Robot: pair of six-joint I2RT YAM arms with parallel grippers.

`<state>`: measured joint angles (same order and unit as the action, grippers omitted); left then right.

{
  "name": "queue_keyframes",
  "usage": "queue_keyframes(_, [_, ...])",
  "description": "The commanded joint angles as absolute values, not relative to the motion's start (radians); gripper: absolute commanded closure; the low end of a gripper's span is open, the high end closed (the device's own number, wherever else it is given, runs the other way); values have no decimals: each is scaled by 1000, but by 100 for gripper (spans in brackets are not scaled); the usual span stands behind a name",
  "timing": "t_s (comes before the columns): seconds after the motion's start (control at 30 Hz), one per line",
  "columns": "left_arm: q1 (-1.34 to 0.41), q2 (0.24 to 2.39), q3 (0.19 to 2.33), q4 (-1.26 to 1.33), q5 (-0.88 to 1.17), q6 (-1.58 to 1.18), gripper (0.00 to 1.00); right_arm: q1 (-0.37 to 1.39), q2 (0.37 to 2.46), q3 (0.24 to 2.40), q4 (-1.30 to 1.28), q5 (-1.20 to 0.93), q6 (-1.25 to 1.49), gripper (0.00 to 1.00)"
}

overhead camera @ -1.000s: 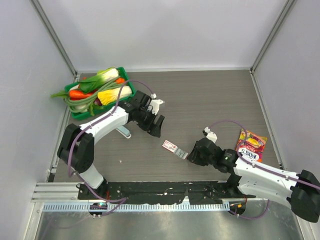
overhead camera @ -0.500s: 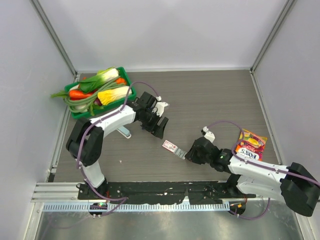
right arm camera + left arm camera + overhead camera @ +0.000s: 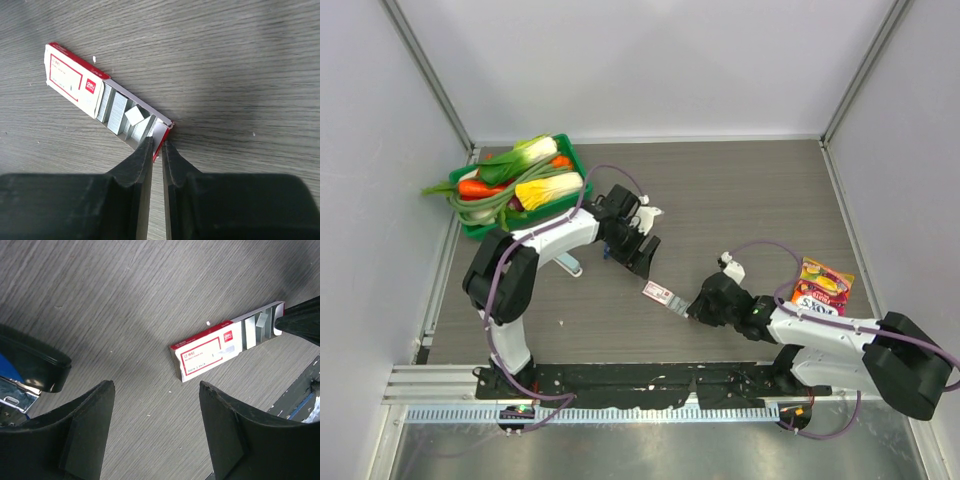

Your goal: Unload the staples from the stapler

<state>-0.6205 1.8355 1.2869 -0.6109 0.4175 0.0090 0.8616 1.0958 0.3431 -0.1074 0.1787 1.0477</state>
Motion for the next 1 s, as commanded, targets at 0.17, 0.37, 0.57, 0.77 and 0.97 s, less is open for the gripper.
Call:
queue_keyframes(0.17, [-663, 1867, 1321, -629, 437, 21, 36, 856, 1147, 370, -75, 199, 1006, 84])
queue_keyframes(0.37, [-675, 1853, 1287, -669, 437, 23, 44, 857, 1152, 387, -80, 198, 986, 85])
queue_keyframes(0.57, [-675, 1804, 1212, -680, 400, 20, 45, 857, 1146, 385, -81, 202, 988, 86])
queue_keyframes(0.77, [-675, 1809, 1189, -647, 446, -21, 46, 857, 1146, 388, -83, 198, 986, 87])
queue_keyframes(0.97, [-675, 1855, 1213, -618, 514, -34, 48, 859, 1147, 394, -86, 199, 985, 89])
